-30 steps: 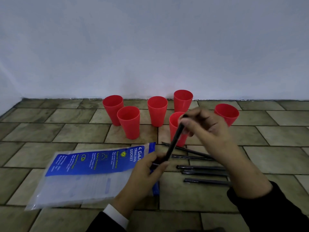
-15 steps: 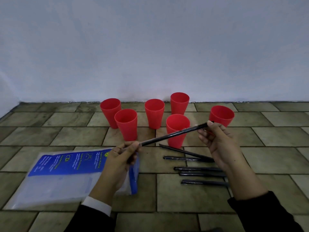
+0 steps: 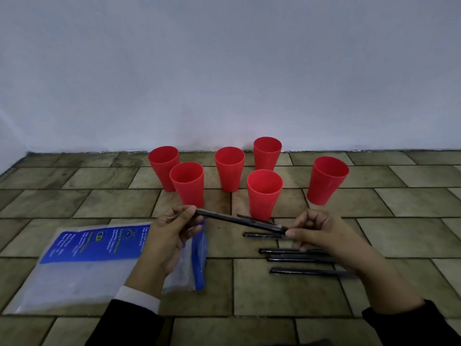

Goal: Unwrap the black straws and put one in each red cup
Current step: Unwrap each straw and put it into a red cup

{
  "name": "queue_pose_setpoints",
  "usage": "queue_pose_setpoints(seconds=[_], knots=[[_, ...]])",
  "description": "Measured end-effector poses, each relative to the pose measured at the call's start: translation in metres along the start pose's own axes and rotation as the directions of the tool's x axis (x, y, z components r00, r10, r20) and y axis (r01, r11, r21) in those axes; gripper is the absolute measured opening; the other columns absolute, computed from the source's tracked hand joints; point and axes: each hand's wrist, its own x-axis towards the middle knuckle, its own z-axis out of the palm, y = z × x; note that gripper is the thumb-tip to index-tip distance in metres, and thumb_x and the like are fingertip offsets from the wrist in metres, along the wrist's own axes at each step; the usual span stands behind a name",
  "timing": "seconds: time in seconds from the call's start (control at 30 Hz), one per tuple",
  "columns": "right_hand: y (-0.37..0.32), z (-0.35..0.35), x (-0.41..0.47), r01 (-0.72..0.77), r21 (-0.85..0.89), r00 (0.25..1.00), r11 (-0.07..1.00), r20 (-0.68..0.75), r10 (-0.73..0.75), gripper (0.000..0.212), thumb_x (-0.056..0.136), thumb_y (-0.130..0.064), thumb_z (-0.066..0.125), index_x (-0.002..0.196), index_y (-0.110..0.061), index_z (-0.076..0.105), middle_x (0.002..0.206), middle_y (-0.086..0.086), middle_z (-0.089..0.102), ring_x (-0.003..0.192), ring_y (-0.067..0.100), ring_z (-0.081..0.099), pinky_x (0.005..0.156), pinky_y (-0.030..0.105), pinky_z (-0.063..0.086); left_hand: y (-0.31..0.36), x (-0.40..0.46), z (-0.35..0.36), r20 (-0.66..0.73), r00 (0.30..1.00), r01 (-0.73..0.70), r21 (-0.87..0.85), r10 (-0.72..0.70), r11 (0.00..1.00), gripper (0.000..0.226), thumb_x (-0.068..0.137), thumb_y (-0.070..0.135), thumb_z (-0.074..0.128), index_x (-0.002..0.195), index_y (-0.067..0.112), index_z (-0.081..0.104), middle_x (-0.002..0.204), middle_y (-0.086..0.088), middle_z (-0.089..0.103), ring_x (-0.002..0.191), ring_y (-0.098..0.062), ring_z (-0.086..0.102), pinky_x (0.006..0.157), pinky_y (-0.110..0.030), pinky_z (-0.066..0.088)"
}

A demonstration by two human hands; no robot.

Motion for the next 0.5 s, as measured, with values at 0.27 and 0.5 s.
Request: queue_pose_setpoints(seconds=[0.27, 0.5], knots=[[-0.006, 0.005, -0.004, -0.026, -0.395, 0.972, 0.918, 0.204, 0.115, 0.025, 0.086, -0.009, 0.062, 0.105, -0.026, 0.066, 0.082, 0.003, 0.065, 0.068, 0.006, 0.061, 0.059, 0.011, 0.046, 0.018, 0.014, -0.007, -0.004, 0.991, -0.13, 0.033, 0.13, 0.991, 0.011, 0.073, 0.015, 0.06, 0.082, 0.009, 0.062, 0.068, -0.002, 0.074, 0.065, -0.009, 0.07, 0.058, -0.02, 0.058], [0.007, 0.007, -0.005, -0.027, -0.449, 0.97, 0.893, 0.206, 0.132, 0.015, 0.088, -0.019, 0.062, 0.102, -0.023, 0.066, 0.077, 0.0, 0.073, 0.066, 0.008, 0.065, 0.07, 0.024, 0.054, 0.012, 0.013, -0.018, -0.13, 0.977, -0.175, -0.033, 0.169, 0.984, 0.007, 0.086, 0.008, 0.055, 0.081, 0.008, 0.061, 0.066, -0.003, 0.073, 0.067, -0.012, 0.07, 0.062, -0.022, 0.058]])
